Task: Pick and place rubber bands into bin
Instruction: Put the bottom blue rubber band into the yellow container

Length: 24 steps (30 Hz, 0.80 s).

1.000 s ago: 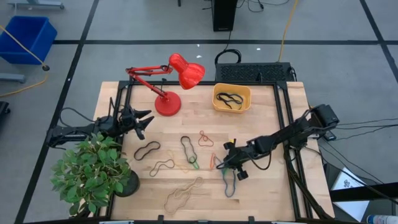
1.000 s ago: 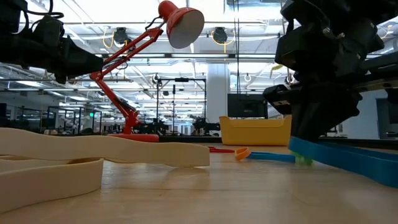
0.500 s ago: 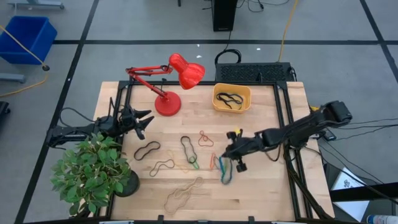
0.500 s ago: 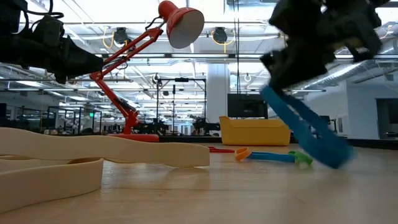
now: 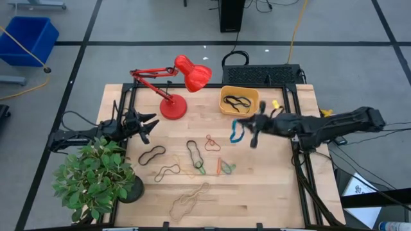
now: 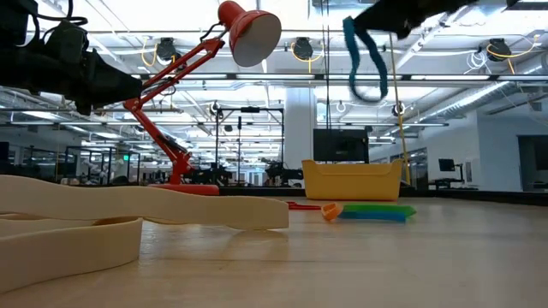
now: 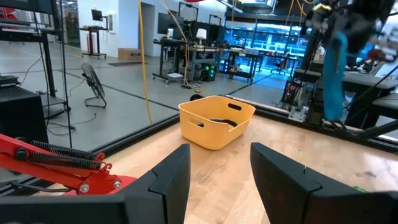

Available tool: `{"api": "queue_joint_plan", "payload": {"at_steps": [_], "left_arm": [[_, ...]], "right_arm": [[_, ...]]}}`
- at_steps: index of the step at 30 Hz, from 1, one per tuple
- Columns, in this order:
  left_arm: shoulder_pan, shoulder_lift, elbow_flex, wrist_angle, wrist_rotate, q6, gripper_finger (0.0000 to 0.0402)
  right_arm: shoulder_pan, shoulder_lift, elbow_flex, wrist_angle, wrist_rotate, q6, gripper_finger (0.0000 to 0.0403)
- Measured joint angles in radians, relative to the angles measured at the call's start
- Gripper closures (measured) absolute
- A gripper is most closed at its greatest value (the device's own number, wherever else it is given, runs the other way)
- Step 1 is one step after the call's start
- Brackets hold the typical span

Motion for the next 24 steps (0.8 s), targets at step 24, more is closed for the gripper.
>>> {"api": "queue_joint_plan", "payload": {"at_steps": [24], "left_arm": [[0.0, 0.0, 0.0, 0.0, -0.001, 0.0, 0.0229]], "right_arm": [[-0.515, 0.187, 0.0, 0.282, -0.005, -0.305, 0.0403]]}}
